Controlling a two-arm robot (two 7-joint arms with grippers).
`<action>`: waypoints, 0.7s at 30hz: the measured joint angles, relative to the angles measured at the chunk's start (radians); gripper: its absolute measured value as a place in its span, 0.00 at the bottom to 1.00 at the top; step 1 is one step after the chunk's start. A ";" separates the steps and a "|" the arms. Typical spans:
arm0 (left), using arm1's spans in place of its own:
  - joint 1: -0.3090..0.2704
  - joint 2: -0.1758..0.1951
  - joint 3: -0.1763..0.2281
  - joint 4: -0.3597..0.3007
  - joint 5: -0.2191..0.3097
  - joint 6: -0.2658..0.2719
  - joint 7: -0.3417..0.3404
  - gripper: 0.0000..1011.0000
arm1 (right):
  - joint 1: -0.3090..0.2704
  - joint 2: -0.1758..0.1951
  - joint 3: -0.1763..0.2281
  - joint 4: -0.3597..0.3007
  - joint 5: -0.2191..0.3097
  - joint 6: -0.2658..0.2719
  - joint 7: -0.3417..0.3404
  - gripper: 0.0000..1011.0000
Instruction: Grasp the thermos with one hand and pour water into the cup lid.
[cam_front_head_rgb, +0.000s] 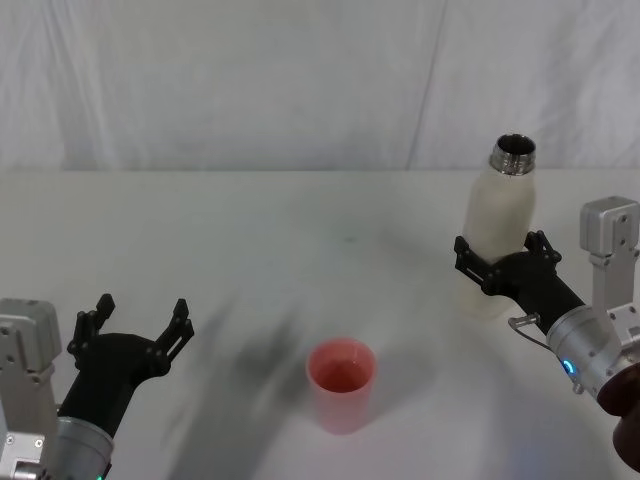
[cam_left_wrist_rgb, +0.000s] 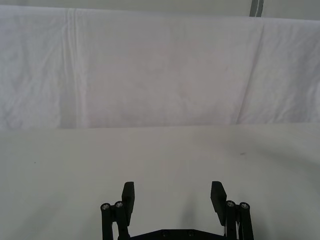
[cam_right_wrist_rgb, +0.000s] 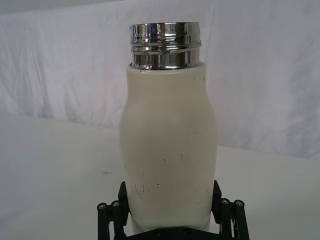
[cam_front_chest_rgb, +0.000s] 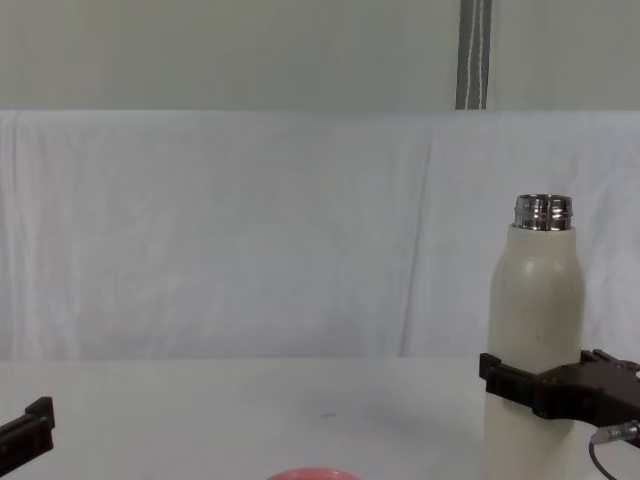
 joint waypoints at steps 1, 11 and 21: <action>0.000 0.000 0.000 0.000 0.000 0.000 0.000 0.99 | 0.000 0.000 0.000 0.000 0.000 0.000 0.000 0.94; 0.000 0.000 0.000 0.000 0.000 0.000 0.000 0.99 | -0.001 0.001 0.000 0.000 0.001 0.001 0.000 0.94; 0.000 0.000 0.000 0.000 0.000 0.000 0.000 0.99 | -0.001 0.001 0.000 0.000 0.001 0.002 0.000 0.94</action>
